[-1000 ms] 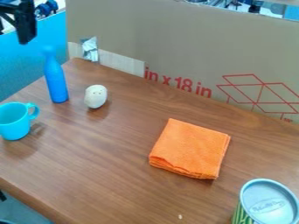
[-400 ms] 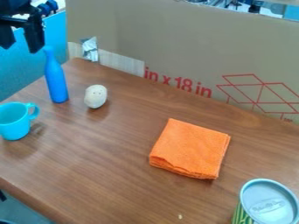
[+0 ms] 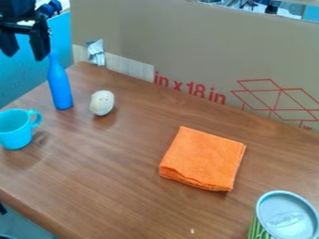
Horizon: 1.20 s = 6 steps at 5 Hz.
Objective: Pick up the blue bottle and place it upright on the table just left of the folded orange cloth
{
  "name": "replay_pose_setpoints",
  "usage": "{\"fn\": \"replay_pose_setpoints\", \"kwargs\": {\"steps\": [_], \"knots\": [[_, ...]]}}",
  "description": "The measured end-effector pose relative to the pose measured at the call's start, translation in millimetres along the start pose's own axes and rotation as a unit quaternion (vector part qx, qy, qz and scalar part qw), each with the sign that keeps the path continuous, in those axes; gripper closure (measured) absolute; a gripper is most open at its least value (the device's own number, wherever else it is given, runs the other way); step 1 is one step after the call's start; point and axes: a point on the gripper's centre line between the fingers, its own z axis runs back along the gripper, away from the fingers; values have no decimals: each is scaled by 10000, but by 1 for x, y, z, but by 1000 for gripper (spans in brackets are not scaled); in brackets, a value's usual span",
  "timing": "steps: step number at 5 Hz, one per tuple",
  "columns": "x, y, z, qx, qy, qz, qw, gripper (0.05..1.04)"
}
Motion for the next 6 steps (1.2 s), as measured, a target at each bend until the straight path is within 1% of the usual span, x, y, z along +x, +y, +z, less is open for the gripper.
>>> {"fn": "replay_pose_setpoints", "kwargs": {"steps": [1, 2, 3, 4, 5, 6], "knots": [[10, -6, -10, 54, 75, -70, 9999, 83], [16, -8, -24, 31, 189, -20, 9998, 83], [26, -16, -29, 50, 182, -63, 9998, 83], [36, -31, -27, 5, 70, -184, 9998, 83], [43, -41, -30, -62, 56, -256, 9996, 83], [47, -46, -35, -71, 111, -291, 9995, 135]]}}
